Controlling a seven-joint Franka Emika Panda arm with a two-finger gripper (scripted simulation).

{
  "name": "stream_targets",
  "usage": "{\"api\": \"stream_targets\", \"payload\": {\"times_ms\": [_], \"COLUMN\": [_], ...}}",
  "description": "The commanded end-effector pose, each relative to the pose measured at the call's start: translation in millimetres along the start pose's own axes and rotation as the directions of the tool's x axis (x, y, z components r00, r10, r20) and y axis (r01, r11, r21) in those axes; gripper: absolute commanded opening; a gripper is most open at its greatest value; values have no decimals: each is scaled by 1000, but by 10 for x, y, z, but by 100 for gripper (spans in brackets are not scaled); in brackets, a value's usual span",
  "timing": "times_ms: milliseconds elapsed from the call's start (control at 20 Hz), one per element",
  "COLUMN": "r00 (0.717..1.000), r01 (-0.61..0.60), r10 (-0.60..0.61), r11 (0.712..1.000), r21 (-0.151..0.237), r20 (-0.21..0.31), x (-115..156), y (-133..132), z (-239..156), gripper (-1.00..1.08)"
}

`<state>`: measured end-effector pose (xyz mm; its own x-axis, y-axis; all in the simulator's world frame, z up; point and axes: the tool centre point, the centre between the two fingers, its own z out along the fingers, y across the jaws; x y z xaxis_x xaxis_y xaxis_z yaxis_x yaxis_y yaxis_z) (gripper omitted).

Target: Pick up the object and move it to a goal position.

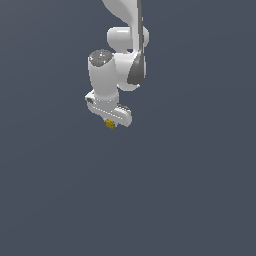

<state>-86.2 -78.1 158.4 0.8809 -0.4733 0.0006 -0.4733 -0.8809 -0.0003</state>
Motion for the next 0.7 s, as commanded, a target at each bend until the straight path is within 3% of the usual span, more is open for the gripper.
{"api": "stream_targets", "payload": {"times_ms": [0, 650], "r00": [1000, 1000], "r01": [0, 1], "r10": [0, -1], "r11": [1000, 1000], "r21": [-1, -1], "r20": [1, 0], "x": [28, 121], "y": [25, 64], "z": [-195, -628], "gripper": [-100, -100]}}
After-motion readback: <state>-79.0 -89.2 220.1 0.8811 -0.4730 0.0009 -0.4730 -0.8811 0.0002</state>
